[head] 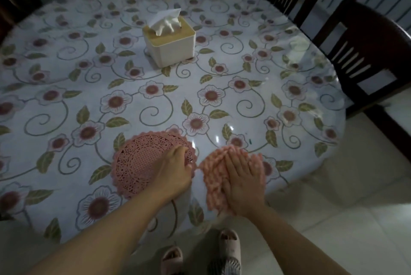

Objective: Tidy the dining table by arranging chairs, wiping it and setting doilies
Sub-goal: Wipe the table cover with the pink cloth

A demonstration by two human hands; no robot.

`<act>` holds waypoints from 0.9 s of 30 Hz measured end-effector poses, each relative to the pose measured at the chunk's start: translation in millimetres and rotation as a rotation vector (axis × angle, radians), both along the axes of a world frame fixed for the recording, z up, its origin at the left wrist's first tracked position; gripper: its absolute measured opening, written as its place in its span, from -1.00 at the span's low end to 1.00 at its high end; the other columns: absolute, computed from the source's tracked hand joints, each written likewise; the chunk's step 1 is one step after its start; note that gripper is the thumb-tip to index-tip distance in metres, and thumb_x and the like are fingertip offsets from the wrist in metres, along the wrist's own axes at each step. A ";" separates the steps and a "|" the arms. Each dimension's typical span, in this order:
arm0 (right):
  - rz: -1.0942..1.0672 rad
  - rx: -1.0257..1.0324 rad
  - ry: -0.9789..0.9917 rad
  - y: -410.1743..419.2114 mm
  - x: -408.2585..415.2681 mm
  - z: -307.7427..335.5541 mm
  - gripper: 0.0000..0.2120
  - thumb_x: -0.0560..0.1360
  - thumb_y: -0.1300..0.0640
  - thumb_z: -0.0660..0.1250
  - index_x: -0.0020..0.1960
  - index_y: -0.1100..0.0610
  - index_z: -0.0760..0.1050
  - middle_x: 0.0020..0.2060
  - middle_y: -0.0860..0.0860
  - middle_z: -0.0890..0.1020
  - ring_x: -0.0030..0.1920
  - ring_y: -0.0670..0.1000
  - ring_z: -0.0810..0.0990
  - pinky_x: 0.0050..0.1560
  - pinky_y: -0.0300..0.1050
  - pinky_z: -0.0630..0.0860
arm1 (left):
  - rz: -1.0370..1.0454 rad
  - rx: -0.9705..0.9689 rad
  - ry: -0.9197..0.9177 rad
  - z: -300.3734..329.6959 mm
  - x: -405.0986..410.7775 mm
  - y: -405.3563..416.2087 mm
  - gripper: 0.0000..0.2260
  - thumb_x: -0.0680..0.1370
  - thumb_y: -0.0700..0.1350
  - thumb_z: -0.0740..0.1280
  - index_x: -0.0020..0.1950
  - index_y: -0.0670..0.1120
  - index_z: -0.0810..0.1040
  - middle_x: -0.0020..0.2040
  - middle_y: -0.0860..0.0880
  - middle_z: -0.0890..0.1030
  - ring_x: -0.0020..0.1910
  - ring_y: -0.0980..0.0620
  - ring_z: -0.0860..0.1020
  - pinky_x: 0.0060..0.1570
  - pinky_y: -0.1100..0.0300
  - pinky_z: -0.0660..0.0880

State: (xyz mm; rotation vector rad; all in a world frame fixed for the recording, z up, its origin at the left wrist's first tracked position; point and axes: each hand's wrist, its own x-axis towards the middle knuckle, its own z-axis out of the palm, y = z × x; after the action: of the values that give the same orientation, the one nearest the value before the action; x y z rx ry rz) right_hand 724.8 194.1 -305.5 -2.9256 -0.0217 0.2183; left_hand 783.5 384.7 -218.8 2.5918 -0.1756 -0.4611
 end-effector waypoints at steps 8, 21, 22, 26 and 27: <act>-0.235 -0.022 0.061 -158.3 76.2 2.1 -0.20 0.41 -0.24 -0.35 0.55 0.14 -0.10 0.54 0.11 -0.05 0.53 0.11 -0.09 0.48 0.06 -0.20 | 0.083 -0.033 0.046 -3.5 26.6 -58.5 -0.67 0.55 -0.20 0.24 0.32 -0.14 0.37 0.30 -0.08 0.42 0.27 -0.01 0.36 0.22 0.20 0.28; -0.278 0.406 0.044 -160.4 91.9 49.4 -0.84 0.53 0.17 0.25 0.10 0.12 0.50 -0.02 -0.02 0.55 -0.08 -0.09 0.50 -0.07 -0.34 0.45 | 0.231 0.055 0.063 12.9 43.0 -123.2 -0.61 0.57 -0.09 0.24 0.39 -0.09 0.32 0.38 -0.08 0.40 0.32 -0.05 0.38 0.28 0.05 0.36; -0.227 0.432 0.072 -141.5 92.0 50.8 -0.88 0.57 0.14 0.21 -0.02 0.15 0.51 -0.22 -0.05 0.57 -0.27 -0.11 0.52 -0.26 -0.34 0.47 | 0.237 0.057 0.067 16.5 43.0 -124.9 -0.60 0.56 -0.08 0.24 0.39 -0.08 0.31 0.38 -0.08 0.40 0.31 -0.05 0.40 0.26 0.03 0.38; -0.046 0.519 0.127 -98.5 101.9 61.9 -0.82 0.55 0.24 0.20 -0.02 0.09 0.56 -0.29 -0.10 0.57 -0.34 -0.17 0.54 -0.37 -0.44 0.44 | 0.284 0.048 0.059 30.9 39.4 -123.5 -0.58 0.54 -0.12 0.28 0.39 -0.06 0.31 0.38 -0.08 0.40 0.31 -0.07 0.39 0.26 0.01 0.38; -0.064 0.555 0.114 -95.5 104.5 71.1 -0.79 0.53 0.26 0.22 0.09 0.08 0.55 -0.21 -0.08 0.58 -0.27 -0.15 0.56 -0.29 -0.46 0.45 | 0.290 0.040 0.045 33.0 38.7 -120.8 -0.58 0.53 -0.13 0.28 0.38 -0.07 0.31 0.38 -0.07 0.41 0.32 -0.07 0.39 0.25 0.02 0.37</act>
State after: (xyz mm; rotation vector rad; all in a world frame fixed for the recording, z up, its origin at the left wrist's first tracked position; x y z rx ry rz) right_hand 829.2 98.7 -234.4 -2.3545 0.0253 0.3111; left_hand 822.1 263.9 -185.7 2.5863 0.2241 -0.4183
